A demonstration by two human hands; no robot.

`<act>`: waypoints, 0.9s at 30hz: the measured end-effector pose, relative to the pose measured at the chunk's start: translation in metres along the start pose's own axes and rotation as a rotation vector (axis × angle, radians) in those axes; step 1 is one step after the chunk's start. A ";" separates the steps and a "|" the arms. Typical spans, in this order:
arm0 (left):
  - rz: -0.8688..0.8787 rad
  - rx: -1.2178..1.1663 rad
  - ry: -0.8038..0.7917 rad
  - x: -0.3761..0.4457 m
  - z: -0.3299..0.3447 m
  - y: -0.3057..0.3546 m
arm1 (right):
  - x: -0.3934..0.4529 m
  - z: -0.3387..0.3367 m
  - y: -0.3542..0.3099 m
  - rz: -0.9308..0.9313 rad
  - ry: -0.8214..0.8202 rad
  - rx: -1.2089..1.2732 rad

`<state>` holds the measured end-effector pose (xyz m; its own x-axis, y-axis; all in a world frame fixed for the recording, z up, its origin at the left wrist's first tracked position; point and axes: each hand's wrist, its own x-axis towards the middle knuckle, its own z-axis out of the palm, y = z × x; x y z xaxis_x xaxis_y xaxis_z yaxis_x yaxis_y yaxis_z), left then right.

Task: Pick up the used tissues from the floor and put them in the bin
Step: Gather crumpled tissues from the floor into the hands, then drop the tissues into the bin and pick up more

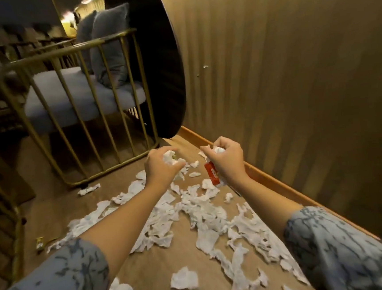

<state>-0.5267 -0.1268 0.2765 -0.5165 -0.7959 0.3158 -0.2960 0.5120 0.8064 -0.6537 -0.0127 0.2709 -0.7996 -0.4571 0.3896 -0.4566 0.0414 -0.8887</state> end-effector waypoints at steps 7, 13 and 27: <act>0.199 -0.075 -0.089 -0.018 0.076 0.058 | 0.009 -0.085 0.014 -0.071 0.220 -0.047; 0.270 -0.259 -0.255 -0.046 0.137 0.096 | -0.017 -0.156 0.020 -0.082 0.386 -0.129; 0.265 -0.716 -0.869 -0.212 0.245 0.183 | -0.175 -0.318 0.062 -0.035 0.929 -0.608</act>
<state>-0.6677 0.2147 0.2345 -0.9550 -0.0578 0.2909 0.2837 0.1075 0.9529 -0.6663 0.3525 0.2251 -0.6474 0.3668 0.6681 -0.3962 0.5868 -0.7061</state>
